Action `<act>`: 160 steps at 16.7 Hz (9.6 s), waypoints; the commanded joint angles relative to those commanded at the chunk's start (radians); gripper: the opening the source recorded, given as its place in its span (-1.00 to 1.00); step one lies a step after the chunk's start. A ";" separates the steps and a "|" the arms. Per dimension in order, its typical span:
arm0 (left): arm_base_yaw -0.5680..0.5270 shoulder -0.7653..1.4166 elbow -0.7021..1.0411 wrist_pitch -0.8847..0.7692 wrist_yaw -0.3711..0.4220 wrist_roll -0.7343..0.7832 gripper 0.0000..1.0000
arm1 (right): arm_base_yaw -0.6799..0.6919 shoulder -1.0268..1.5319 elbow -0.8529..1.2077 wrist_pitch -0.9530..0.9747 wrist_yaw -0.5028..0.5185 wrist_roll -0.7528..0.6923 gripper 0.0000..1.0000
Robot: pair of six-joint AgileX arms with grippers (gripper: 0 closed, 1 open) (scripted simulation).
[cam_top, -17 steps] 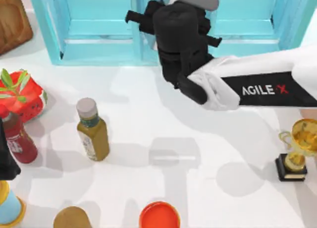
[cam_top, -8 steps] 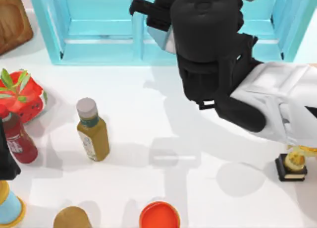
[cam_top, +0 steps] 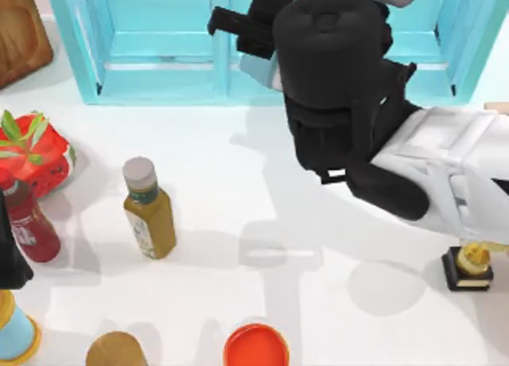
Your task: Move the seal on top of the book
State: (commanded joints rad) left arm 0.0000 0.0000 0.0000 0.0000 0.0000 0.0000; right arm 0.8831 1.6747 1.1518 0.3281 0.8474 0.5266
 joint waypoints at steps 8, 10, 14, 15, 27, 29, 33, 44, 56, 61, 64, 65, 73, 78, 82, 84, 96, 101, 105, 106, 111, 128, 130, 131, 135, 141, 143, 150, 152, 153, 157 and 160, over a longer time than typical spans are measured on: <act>0.000 0.000 0.000 0.000 0.000 0.000 1.00 | 0.019 0.009 -0.120 0.198 -0.076 -0.514 -1.00; 0.000 0.000 0.000 0.000 0.000 0.000 1.00 | 0.026 0.007 -0.181 0.262 -0.119 -0.719 -1.00; 0.000 0.000 0.000 0.000 0.000 0.000 1.00 | 0.025 0.006 -0.330 0.380 -0.205 -1.175 -1.00; 0.000 0.000 0.000 0.000 0.000 0.000 1.00 | 0.020 0.006 -0.369 0.405 -0.223 -1.285 -1.00; 0.000 0.000 0.000 0.000 0.000 0.000 1.00 | -0.073 -0.011 -0.641 0.520 -0.302 -1.855 -1.00; 0.000 0.000 0.000 0.000 0.000 0.000 1.00 | -0.069 -0.002 -0.643 0.517 -0.302 -1.848 -1.00; 0.000 0.000 0.000 0.000 0.000 0.000 1.00 | -0.063 -0.027 -0.654 0.515 -0.293 -1.851 -1.00; 0.000 0.000 0.000 0.000 0.000 0.000 1.00 | -0.064 0.077 -0.676 0.631 -0.292 -1.848 -1.00; 0.000 0.000 0.000 0.000 0.000 0.000 1.00 | -0.066 0.124 -0.687 0.691 -0.291 -1.847 -0.25; 0.000 0.000 0.000 0.000 0.000 0.000 1.00 | -0.066 0.124 -0.687 0.691 -0.291 -1.847 0.51; 0.000 0.000 0.000 0.000 0.000 0.000 1.00 | -0.066 0.124 -0.687 0.691 -0.291 -1.847 0.96; 0.000 0.000 0.000 0.000 0.000 0.000 1.00 | -0.066 0.124 -0.687 0.691 -0.291 -1.847 1.00; 0.000 0.000 0.000 0.000 0.000 0.000 1.00 | -0.065 0.125 -0.688 0.690 -0.291 -1.846 1.00; 0.000 0.000 0.000 0.000 0.000 0.000 1.00 | 0.014 0.057 -0.710 0.670 -0.184 -1.762 1.00; 0.000 0.000 0.000 0.000 0.000 0.000 1.00 | 0.094 -0.058 -0.756 0.624 -0.003 -1.640 1.00; 0.000 0.000 0.000 0.000 0.000 0.000 1.00 | 0.161 -0.112 -0.783 0.566 0.077 -1.586 1.00; 0.000 0.000 0.000 0.000 0.000 0.000 1.00 | 0.535 -0.240 -0.878 0.214 0.247 -1.461 1.00; 0.000 0.000 0.000 0.000 0.000 0.000 1.00 | 0.478 -0.254 -0.813 0.154 0.224 -1.416 1.00; 0.000 0.000 0.000 0.000 0.000 0.000 1.00 | 0.277 -0.268 -0.593 -0.071 0.133 -1.281 1.00; 0.000 0.000 0.000 0.000 0.000 0.000 1.00 | 0.207 -0.266 -0.516 -0.151 0.098 -1.240 1.00; 0.000 0.000 0.000 0.000 0.000 0.000 1.00 | -0.208 -0.211 -0.115 -0.631 -0.142 -1.035 1.00; 0.000 0.000 0.000 0.000 0.000 0.000 1.00 | -1.173 0.174 0.367 -1.564 -0.847 -0.805 1.00; 0.000 0.000 0.000 0.000 0.000 0.000 1.00 | -1.170 0.170 0.362 -1.560 -0.845 -0.806 1.00; 0.000 0.000 0.000 0.000 0.000 0.000 1.00 | -1.172 0.167 0.359 -1.555 -0.846 -0.806 1.00; 0.000 0.000 0.000 0.000 0.000 0.000 1.00 | -1.176 0.193 0.361 -1.529 -0.847 -0.808 1.00; 0.000 0.000 0.000 0.000 0.000 0.000 1.00 | -1.172 0.247 0.215 -1.324 -0.847 -0.803 1.00; 0.000 0.000 0.000 0.000 0.000 0.000 1.00 | -1.167 0.256 0.141 -1.240 -0.847 -0.798 1.00; 0.000 0.000 0.000 0.000 0.000 0.000 1.00 | -1.170 0.280 0.097 -1.188 -0.846 -0.801 1.00; 0.000 0.000 0.000 0.000 0.000 0.000 1.00 | -1.170 0.280 0.097 -1.188 -0.846 -0.801 0.70; 0.000 0.000 0.000 0.000 0.000 0.000 1.00 | -1.170 0.280 0.097 -1.188 -0.846 -0.801 0.55; 0.000 0.000 0.000 0.000 0.000 0.000 1.00 | -1.170 0.280 0.097 -1.188 -0.846 -0.801 -0.06; 0.000 0.000 0.000 0.000 0.000 0.000 1.00 | -1.170 0.280 0.097 -1.188 -0.846 -0.801 -0.51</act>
State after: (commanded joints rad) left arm 0.0000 0.0000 0.0000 0.0000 0.0000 0.0000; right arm -0.2867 1.9552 1.2492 -0.8602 0.0010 -0.2741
